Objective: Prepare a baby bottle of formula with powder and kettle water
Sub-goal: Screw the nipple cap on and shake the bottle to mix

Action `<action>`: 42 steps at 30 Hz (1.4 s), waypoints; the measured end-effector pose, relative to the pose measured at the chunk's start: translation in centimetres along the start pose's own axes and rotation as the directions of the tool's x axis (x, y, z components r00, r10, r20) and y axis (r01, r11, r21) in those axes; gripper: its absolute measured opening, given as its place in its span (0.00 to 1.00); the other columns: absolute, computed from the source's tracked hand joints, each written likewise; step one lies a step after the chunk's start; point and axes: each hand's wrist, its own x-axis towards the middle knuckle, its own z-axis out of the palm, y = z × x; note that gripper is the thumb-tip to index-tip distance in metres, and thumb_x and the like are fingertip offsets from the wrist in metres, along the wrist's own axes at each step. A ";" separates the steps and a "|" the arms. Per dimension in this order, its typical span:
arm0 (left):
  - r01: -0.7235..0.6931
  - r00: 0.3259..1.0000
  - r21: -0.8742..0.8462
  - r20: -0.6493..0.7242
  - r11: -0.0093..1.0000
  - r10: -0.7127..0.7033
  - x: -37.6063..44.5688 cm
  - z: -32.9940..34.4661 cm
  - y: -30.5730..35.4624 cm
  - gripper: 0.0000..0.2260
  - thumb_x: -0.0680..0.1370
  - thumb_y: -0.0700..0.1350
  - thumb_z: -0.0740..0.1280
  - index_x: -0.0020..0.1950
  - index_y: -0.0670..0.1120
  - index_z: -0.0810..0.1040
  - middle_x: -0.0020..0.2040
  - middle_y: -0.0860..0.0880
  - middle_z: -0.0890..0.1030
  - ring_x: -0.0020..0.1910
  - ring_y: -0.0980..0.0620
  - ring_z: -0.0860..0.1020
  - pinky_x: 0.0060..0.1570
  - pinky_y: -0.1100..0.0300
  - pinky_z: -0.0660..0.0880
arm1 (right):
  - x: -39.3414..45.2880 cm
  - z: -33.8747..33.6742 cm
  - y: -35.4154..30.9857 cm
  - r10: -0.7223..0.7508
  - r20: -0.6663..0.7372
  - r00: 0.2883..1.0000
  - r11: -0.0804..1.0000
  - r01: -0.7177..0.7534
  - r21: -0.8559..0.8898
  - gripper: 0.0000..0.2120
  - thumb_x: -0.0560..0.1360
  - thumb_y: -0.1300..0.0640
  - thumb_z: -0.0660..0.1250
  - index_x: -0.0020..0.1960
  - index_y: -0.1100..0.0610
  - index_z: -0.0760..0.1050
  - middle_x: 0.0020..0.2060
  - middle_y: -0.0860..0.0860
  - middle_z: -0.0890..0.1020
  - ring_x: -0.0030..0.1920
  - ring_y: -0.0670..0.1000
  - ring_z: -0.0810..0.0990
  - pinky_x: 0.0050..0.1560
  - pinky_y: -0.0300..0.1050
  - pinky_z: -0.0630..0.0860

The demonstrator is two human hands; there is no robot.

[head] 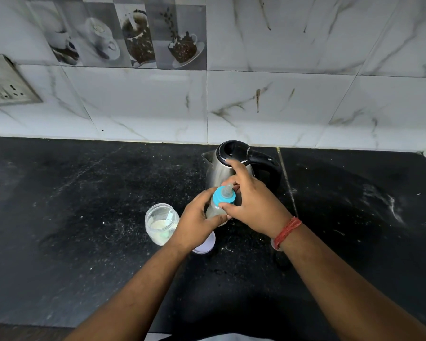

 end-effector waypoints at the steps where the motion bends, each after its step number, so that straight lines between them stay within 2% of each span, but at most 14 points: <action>1: 0.002 1.000 -0.002 0.001 1.000 -0.002 0.0 0.0 0.1 0.25 0.73 0.47 0.78 0.69 0.53 0.77 0.59 0.53 0.83 0.60 0.50 0.80 0.62 0.44 0.77 | 0.0 -0.1 0.0 -0.002 0.014 1.000 1.000 0.002 -0.001 0.46 0.71 0.54 0.77 0.79 0.45 0.53 0.55 0.46 0.80 0.57 0.46 0.79 0.63 0.48 0.77; 6: -0.020 1.000 -0.004 -0.006 1.000 0.020 -0.1 0.0 0.6 0.24 0.73 0.46 0.78 0.68 0.53 0.78 0.59 0.54 0.83 0.60 0.51 0.80 0.61 0.45 0.77 | -0.3 0.4 -0.3 0.047 -0.084 0.995 0.999 -0.048 -0.008 0.45 0.70 0.50 0.78 0.77 0.46 0.54 0.52 0.47 0.78 0.53 0.48 0.78 0.57 0.46 0.78; 10: -0.005 1.000 -0.018 -0.004 1.000 0.005 -0.3 0.1 0.6 0.24 0.74 0.45 0.78 0.68 0.56 0.77 0.59 0.54 0.83 0.61 0.49 0.81 0.61 0.43 0.78 | -0.7 0.9 -1.0 0.046 -0.145 0.988 0.988 -0.066 -0.141 0.45 0.69 0.39 0.76 0.75 0.51 0.55 0.51 0.51 0.78 0.51 0.51 0.79 0.49 0.46 0.78; 13: 0.002 1.000 -0.038 0.000 0.999 -0.002 -0.3 0.0 0.6 0.25 0.74 0.43 0.78 0.69 0.54 0.77 0.60 0.53 0.83 0.61 0.49 0.81 0.62 0.42 0.78 | -0.8 0.6 -1.0 0.056 -0.141 0.988 0.979 -0.082 -0.184 0.48 0.67 0.34 0.74 0.76 0.51 0.54 0.54 0.51 0.79 0.55 0.50 0.78 0.52 0.47 0.78; 17: 0.004 1.000 -0.025 -0.021 1.000 -0.005 -0.2 -0.4 0.7 0.26 0.73 0.46 0.79 0.69 0.53 0.77 0.62 0.55 0.82 0.62 0.54 0.80 0.64 0.48 0.77 | -0.4 -0.6 -0.5 0.076 0.003 0.997 0.988 -0.075 0.132 0.46 0.70 0.51 0.79 0.79 0.49 0.54 0.67 0.48 0.77 0.65 0.44 0.76 0.69 0.44 0.73; 19: 0.010 0.999 -0.032 -0.032 0.999 -0.011 -0.1 -0.5 0.6 0.26 0.73 0.45 0.80 0.69 0.53 0.77 0.62 0.56 0.82 0.62 0.55 0.80 0.65 0.50 0.77 | -0.2 -0.8 -0.1 0.076 0.053 0.996 0.984 -0.084 0.155 0.44 0.71 0.57 0.78 0.78 0.46 0.55 0.66 0.45 0.79 0.65 0.42 0.77 0.71 0.45 0.71; 22: 0.004 0.999 -0.018 -0.039 1.000 -0.005 -0.2 -0.5 0.7 0.25 0.73 0.44 0.80 0.68 0.53 0.78 0.61 0.56 0.83 0.62 0.57 0.80 0.64 0.52 0.77 | -0.3 -0.3 0.0 0.080 0.006 0.997 0.981 -0.080 0.175 0.42 0.70 0.57 0.78 0.77 0.47 0.59 0.57 0.41 0.82 0.60 0.43 0.80 0.67 0.47 0.74; 25: -0.016 0.999 0.000 -0.033 1.000 0.016 -0.2 -0.5 1.0 0.24 0.73 0.45 0.79 0.68 0.53 0.78 0.61 0.56 0.83 0.62 0.55 0.80 0.63 0.50 0.77 | -0.5 0.5 -0.4 0.096 -0.089 0.991 0.992 -0.088 0.093 0.42 0.68 0.51 0.80 0.75 0.49 0.61 0.50 0.45 0.79 0.53 0.45 0.79 0.58 0.49 0.78; 27: -0.021 1.000 -0.004 -0.024 1.000 0.021 -0.3 -0.4 1.1 0.24 0.73 0.45 0.79 0.68 0.53 0.78 0.61 0.56 0.83 0.62 0.52 0.80 0.63 0.48 0.78 | -0.6 0.8 -0.9 0.084 -0.149 0.985 0.993 -0.095 -0.064 0.43 0.67 0.42 0.79 0.75 0.49 0.60 0.50 0.49 0.78 0.52 0.49 0.78 0.53 0.51 0.79; 29: -0.017 1.000 -0.020 -0.016 1.000 0.017 -0.3 -0.4 1.1 0.24 0.73 0.44 0.78 0.68 0.54 0.78 0.61 0.54 0.83 0.62 0.50 0.81 0.61 0.44 0.79 | -0.6 0.7 -1.1 0.085 -0.141 0.986 0.985 -0.105 -0.138 0.46 0.67 0.38 0.77 0.75 0.50 0.58 0.53 0.50 0.78 0.56 0.50 0.77 0.54 0.51 0.79; 31: -0.007 1.000 -0.033 -0.011 0.999 0.007 -0.3 -0.4 1.3 0.24 0.74 0.43 0.78 0.68 0.54 0.78 0.60 0.54 0.83 0.61 0.50 0.81 0.61 0.45 0.79 | -0.5 0.4 -1.1 0.083 -0.091 0.992 0.996 -0.085 -0.015 0.46 0.66 0.41 0.79 0.76 0.50 0.58 0.56 0.48 0.77 0.58 0.47 0.77 0.60 0.49 0.77; 34: -0.009 1.000 -0.024 -0.020 1.000 0.009 -0.1 -0.5 1.3 0.24 0.73 0.43 0.79 0.68 0.52 0.78 0.60 0.55 0.83 0.61 0.54 0.81 0.62 0.52 0.78 | -0.3 -0.1 -0.7 0.054 -0.030 0.998 0.985 -0.048 0.167 0.42 0.68 0.52 0.81 0.75 0.48 0.61 0.60 0.45 0.79 0.60 0.44 0.78 0.65 0.48 0.76; 38: -0.016 1.000 -0.008 -0.024 1.000 0.016 -0.1 -0.5 1.3 0.25 0.73 0.43 0.80 0.68 0.52 0.78 0.60 0.56 0.83 0.60 0.57 0.80 0.62 0.56 0.77 | -0.3 -0.3 -0.6 0.035 0.015 0.999 0.985 -0.037 0.169 0.36 0.72 0.58 0.78 0.73 0.48 0.62 0.60 0.41 0.82 0.62 0.42 0.79 0.67 0.48 0.75; 42: 0.003 1.000 -0.012 -0.011 1.000 -0.003 -0.3 -0.5 0.8 0.25 0.72 0.43 0.79 0.68 0.52 0.78 0.59 0.54 0.83 0.59 0.54 0.81 0.61 0.48 0.79 | -0.1 -0.7 -0.4 -0.012 0.128 0.992 0.989 -0.007 0.146 0.33 0.73 0.62 0.73 0.72 0.47 0.61 0.63 0.39 0.81 0.66 0.41 0.77 0.69 0.43 0.72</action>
